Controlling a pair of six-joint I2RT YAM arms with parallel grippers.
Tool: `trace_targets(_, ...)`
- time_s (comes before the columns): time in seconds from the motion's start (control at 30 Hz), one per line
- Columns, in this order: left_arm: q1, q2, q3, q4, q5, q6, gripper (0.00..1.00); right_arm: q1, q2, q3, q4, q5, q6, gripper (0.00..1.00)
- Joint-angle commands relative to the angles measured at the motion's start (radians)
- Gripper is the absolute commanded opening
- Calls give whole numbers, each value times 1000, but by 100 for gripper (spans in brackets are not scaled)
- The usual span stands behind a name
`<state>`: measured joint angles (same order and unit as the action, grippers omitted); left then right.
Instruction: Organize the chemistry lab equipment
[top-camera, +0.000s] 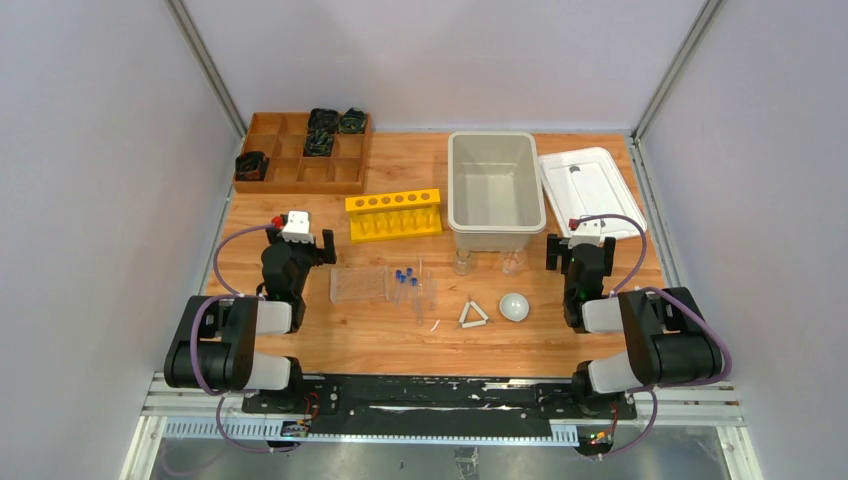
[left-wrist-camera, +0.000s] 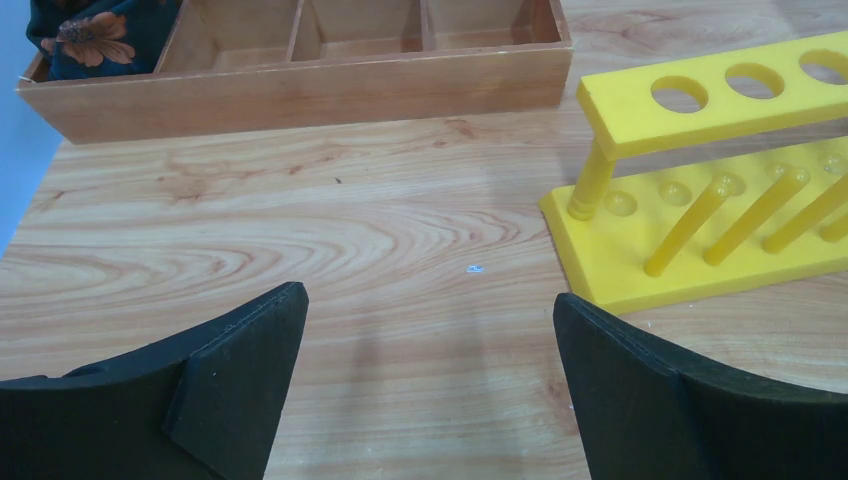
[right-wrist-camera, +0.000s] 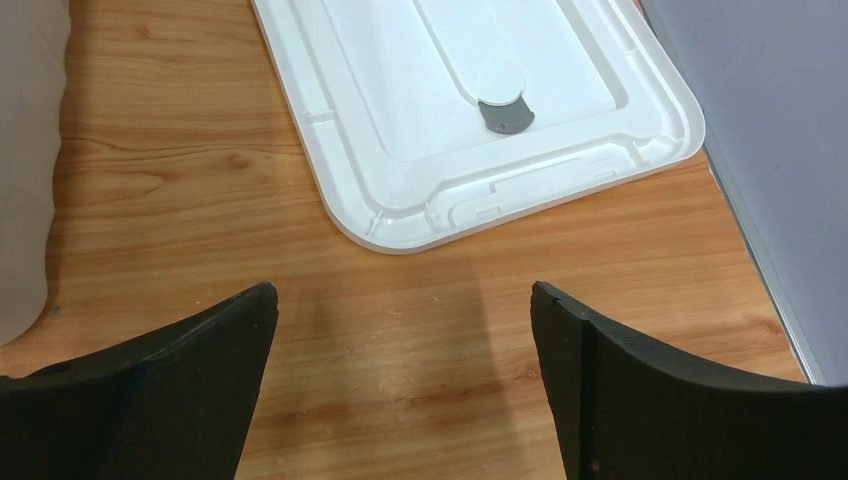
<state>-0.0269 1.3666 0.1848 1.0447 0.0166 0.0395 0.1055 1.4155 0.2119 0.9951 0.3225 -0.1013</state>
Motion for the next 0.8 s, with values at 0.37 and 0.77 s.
trace_targets(0.37, -3, 2, 8, 35, -15, 12, 100, -41, -47, -5, 35, 31, 57, 100)
trace_targets(0.77, 24, -244, 378, -753, -37, 41, 100, -18, -610, 332, -1075, 276, 509, 100)
